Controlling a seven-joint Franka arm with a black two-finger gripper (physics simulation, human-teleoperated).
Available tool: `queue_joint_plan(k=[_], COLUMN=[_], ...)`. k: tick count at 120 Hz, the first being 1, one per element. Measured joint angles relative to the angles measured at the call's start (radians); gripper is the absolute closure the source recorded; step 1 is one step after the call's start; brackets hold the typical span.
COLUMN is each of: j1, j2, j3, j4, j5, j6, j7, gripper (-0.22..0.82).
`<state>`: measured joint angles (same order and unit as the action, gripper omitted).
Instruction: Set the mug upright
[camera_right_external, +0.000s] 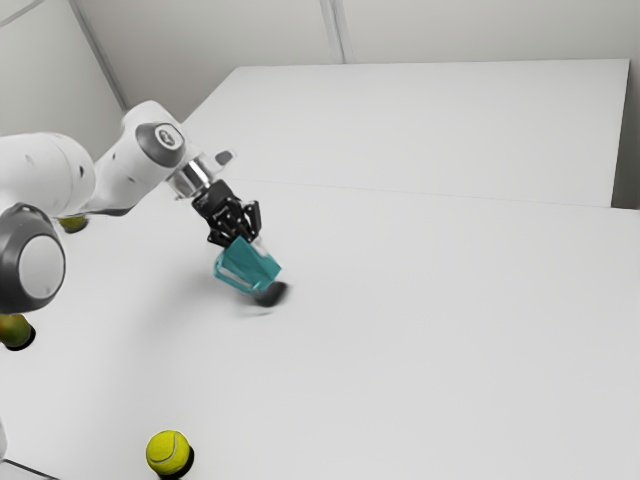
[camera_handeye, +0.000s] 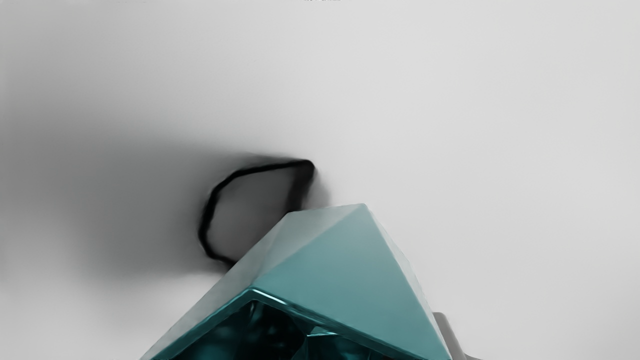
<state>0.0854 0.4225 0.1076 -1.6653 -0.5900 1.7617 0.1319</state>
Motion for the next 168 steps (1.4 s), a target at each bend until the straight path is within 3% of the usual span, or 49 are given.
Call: queue_joint_plan(k=[32,58,77,168], j1=[-0.065,-0.072,-0.072,-0.072], j2=[-0.122,-0.267,-0.314,-0.213], j3=[-0.044,-0.097,-0.11,-0.113], j4=[-0.051,-0.278,-0.36,-0.394], j5=[0.352,0.544,0.606,0.64], j6=[0.098,0.268,0.37,0.471], j7=[-0.048,-0.115,-0.168,-0.322], gripper=[0.79,0.79,0.79,0.79])
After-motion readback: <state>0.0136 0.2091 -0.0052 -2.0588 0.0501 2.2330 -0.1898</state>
